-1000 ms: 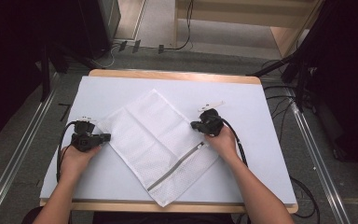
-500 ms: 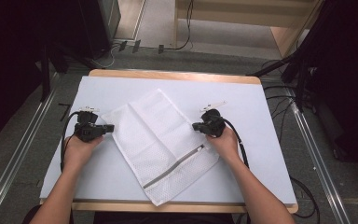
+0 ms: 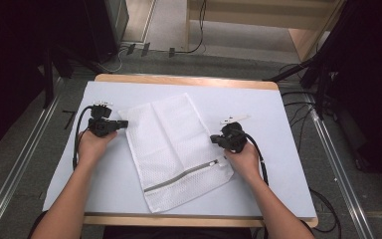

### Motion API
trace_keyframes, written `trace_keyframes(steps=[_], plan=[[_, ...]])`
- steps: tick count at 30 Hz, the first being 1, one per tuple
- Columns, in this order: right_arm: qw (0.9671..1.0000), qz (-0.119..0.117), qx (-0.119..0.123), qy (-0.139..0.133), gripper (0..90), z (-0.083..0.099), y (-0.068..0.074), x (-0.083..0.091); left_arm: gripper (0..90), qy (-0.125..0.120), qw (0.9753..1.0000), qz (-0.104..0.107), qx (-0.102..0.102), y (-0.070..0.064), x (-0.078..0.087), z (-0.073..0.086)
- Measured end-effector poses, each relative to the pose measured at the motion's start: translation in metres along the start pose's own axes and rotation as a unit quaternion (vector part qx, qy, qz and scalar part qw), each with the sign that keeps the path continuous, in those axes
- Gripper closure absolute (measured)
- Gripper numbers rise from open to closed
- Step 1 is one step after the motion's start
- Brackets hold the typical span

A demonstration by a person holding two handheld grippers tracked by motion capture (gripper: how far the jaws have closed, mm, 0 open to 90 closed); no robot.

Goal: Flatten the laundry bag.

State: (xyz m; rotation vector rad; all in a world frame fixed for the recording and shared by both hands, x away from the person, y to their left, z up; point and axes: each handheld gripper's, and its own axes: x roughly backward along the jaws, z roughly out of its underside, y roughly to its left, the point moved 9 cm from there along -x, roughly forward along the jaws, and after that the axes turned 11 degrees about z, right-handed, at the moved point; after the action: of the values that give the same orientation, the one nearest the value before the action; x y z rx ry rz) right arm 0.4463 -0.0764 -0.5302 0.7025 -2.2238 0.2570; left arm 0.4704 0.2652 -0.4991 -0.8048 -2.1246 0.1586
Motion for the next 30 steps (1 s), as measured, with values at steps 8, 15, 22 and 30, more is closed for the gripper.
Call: trace_keyframes(steps=[8, 15, 22, 30], plan=[[1.0, -0.004, -0.009, -0.003, 90.0, 0.012, 0.011, 0.01, 90.0, 0.006, 0.9999, 0.002, -0.009, 0.002, -0.012, -0.009], [0.9999, -0.01, -0.002, -0.008, 89.9, 0.021, 0.027, 0.018, 90.0, 0.007, 0.9998, 0.01, -0.013, -0.001, -0.021, -0.018], [0.9994, -0.033, 0.007, 0.0, 88.0, 0.029, 0.047, 0.024, 89.5, 0.006, 0.9998, 0.015, -0.014, -0.002, -0.026, -0.021], [0.9992, -0.025, 0.017, -0.027, 73.4, 0.014, 0.042, 0.026, 71.8, 0.002, 0.9998, 0.005, -0.018, -0.002, -0.017, -0.019]])
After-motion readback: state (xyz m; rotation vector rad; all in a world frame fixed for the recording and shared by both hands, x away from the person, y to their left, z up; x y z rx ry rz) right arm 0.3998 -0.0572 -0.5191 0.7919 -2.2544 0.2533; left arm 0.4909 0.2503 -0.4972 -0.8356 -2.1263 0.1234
